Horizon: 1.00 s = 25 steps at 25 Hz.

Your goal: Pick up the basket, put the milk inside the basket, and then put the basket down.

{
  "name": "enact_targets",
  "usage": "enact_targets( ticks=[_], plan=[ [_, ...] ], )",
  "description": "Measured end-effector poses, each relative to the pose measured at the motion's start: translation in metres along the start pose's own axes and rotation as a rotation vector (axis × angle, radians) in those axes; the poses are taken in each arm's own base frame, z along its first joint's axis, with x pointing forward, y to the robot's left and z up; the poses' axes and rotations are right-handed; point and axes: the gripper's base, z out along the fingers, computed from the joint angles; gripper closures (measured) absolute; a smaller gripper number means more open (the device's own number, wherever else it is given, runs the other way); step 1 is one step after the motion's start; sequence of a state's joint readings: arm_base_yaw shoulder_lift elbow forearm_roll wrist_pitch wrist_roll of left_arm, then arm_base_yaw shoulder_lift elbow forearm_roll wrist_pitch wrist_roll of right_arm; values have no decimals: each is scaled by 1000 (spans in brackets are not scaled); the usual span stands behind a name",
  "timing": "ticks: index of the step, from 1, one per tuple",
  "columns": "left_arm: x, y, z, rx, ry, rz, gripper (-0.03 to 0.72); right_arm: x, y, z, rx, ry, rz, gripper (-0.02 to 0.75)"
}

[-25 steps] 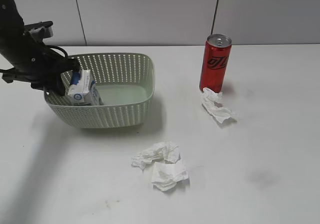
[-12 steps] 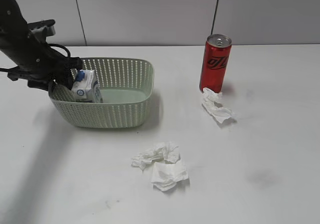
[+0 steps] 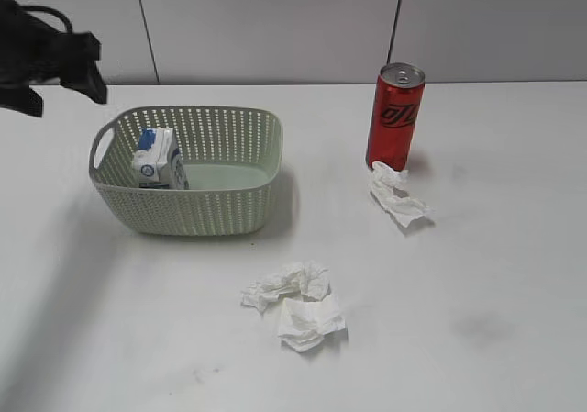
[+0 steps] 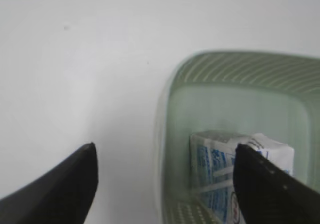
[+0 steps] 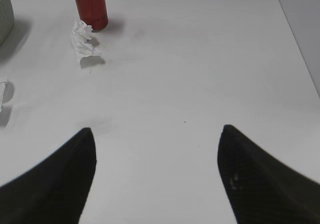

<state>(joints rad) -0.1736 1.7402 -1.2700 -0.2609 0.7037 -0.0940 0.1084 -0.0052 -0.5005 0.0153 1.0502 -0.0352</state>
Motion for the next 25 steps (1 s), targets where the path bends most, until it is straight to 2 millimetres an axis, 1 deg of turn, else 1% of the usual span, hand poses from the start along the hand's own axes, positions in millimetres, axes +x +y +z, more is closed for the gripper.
enact_targets(
  ticks=[3,6,10,12,14,16,18,19,21,24,25],
  plan=[
    [-7,14,-37,-38,-78,30,43,0,0,0,0,0,0,165],
    [-7,37,-60,-114,-75,80,53,0,0,0,0,0,0,165],
    [3,67,-70,-234,70,112,66,0,0,0,0,0,0,165],
    [8,72,-73,-265,128,122,76,0,0,0,0,0,0,166],
    [15,72,-80,-266,157,120,85,0,0,0,0,0,0,166],
    [28,67,-91,-235,147,103,91,0,0,0,0,0,0,166],
    [49,64,-102,-209,133,87,97,0,0,0,0,0,0,166],
    [59,62,-111,-203,106,89,101,0,0,0,0,0,0,166],
    [87,61,-126,-196,56,91,105,0,0,0,0,0,0,166],
    [128,62,-141,-193,-25,102,106,0,0,0,0,0,0,166],
    [141,63,-142,-192,-53,105,106,0,0,0,0,0,0,166]
  ],
)
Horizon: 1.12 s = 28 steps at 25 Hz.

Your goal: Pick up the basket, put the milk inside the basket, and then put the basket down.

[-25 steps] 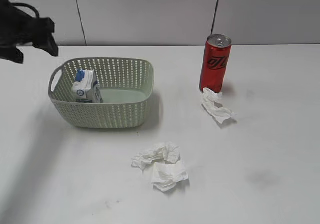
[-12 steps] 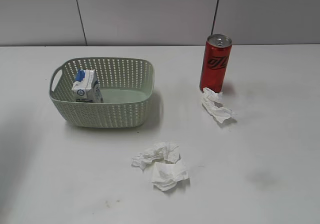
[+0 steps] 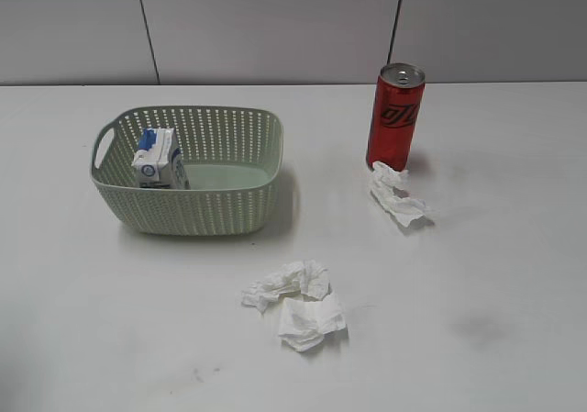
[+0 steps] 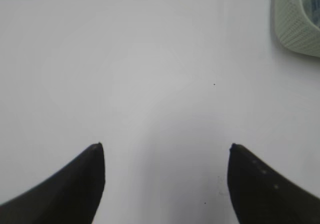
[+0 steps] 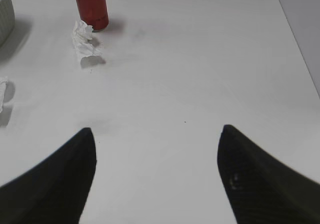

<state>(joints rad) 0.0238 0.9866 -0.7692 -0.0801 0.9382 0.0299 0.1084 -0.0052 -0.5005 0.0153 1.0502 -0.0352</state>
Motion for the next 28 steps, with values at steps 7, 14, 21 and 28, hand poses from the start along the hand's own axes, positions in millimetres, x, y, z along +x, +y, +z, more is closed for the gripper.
enact_targets(
  ticks=[7,14,21,28],
  plan=[
    [65,-1,-26,4,-212,9,90,0,0,0,0,0,0,166],
    [102,-2,-54,7,-438,25,81,0,0,0,0,0,0,166],
    [128,-3,-73,11,-563,37,95,0,0,0,0,0,0,166],
    [157,-1,-75,-1,-595,50,95,0,0,0,0,0,0,166]
  ],
)
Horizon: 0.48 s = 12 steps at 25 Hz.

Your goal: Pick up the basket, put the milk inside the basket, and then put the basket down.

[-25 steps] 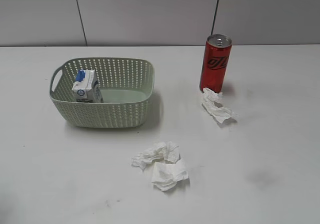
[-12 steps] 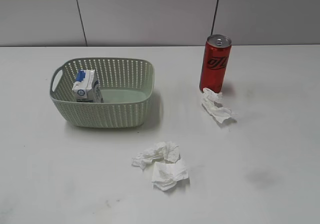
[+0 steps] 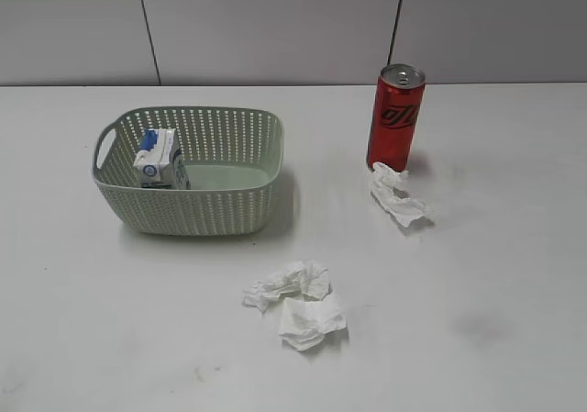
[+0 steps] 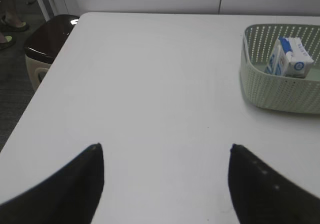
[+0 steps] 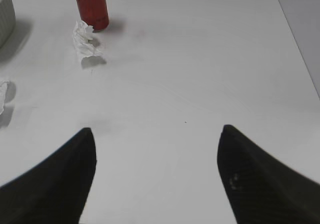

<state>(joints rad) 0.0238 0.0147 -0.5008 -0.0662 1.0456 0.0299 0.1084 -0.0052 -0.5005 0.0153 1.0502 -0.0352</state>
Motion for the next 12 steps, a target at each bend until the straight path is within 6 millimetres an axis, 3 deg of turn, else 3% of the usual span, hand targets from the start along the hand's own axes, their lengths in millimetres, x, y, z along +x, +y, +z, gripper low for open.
enact_targets(
  ticks=[12],
  plan=[
    [2,0,-3,-6,-15,1,100,0,0,0,0,-1,0,166]
  ],
)
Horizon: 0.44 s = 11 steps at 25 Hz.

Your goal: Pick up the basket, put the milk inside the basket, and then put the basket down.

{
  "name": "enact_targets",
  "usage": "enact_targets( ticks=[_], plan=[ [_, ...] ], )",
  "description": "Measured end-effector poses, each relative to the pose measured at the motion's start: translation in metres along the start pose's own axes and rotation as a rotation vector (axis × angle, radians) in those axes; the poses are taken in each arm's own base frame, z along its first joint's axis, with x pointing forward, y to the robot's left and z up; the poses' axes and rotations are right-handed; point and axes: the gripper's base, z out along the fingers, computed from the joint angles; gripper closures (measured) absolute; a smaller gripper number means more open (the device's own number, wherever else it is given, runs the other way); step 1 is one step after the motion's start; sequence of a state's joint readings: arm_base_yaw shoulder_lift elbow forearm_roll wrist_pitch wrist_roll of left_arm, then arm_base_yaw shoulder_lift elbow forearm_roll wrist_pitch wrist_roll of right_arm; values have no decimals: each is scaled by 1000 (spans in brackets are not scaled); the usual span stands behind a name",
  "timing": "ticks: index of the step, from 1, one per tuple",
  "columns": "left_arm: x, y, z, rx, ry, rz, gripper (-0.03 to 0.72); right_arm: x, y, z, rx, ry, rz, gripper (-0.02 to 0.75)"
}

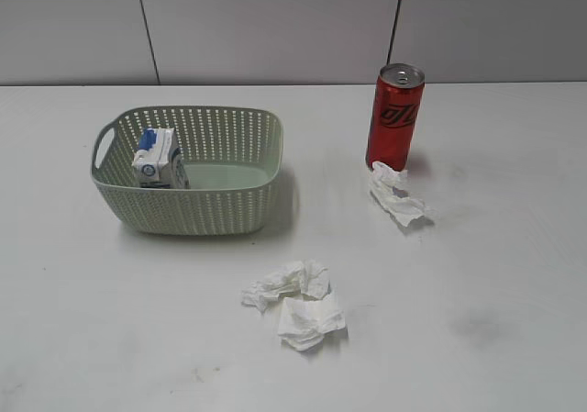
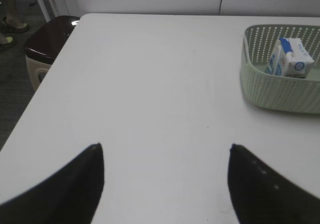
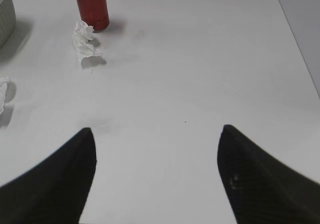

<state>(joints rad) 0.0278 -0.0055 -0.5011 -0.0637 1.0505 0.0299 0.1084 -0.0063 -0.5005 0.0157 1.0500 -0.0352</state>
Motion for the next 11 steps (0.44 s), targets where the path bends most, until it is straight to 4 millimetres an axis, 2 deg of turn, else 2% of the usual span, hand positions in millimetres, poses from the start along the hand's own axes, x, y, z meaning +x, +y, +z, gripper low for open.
enact_targets(
  ticks=[11],
  plan=[
    [0,0,0,0,0,0,101,0,0,0,0,0,0,166]
  ],
)
